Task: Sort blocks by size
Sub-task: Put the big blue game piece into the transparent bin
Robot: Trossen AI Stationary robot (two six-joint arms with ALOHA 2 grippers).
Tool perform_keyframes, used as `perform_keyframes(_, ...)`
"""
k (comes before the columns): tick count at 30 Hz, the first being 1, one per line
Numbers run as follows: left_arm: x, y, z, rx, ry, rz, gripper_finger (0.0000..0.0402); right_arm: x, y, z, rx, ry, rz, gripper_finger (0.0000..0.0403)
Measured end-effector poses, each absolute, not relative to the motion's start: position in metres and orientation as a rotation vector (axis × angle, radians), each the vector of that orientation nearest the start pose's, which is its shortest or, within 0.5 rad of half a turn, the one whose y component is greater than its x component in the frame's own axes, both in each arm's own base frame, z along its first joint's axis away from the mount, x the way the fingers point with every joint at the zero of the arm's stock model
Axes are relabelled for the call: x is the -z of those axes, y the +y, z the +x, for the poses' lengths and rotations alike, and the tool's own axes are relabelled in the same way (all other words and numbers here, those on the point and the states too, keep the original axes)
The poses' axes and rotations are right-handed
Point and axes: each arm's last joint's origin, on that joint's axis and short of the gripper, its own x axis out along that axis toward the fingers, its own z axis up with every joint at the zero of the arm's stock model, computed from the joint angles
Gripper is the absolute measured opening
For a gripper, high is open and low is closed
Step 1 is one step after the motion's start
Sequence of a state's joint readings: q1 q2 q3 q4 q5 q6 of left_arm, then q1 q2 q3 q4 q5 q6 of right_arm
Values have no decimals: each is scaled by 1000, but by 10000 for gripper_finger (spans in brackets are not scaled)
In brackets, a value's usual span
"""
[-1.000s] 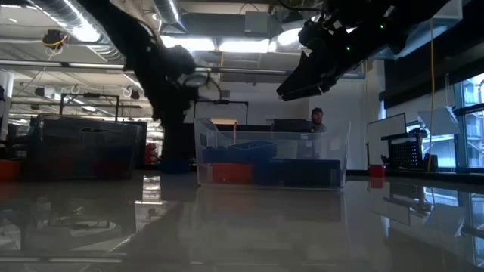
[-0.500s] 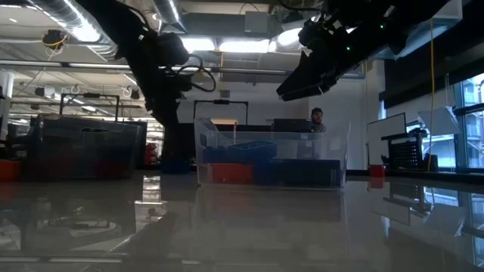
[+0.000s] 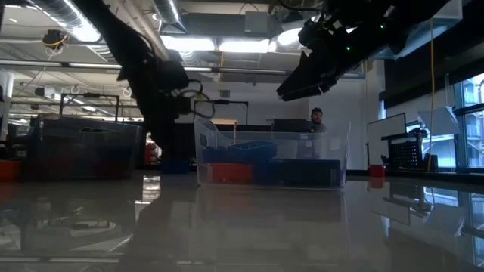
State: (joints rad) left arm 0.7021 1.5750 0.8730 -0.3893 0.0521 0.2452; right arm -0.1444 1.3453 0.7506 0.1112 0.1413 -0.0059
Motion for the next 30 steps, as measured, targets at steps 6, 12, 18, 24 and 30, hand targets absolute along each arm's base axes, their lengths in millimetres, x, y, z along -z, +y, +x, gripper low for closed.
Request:
perform_keyframes(6, -144, 193, 229, -424, 1151, -203, 238, -228, -45, 279, 279, 487, -5, 331)
perform_keyframes(12, -136, 195, 232, -406, 1158, -183, 199, -228, -45, 279, 279, 487, -5, 331)
perform_keyframes(18, -137, 196, 234, -399, 1144, -148, 104, -228, -45, 279, 278, 487, -5, 331)
perform_keyframes(24, -146, 187, 241, -379, 1111, -112, 74, -228, -45, 279, 278, 495, -5, 331)
perform_keyframes(30, -184, 159, 251, -346, 981, -49, 77, -228, -45, 279, 278, 495, -5, 331)
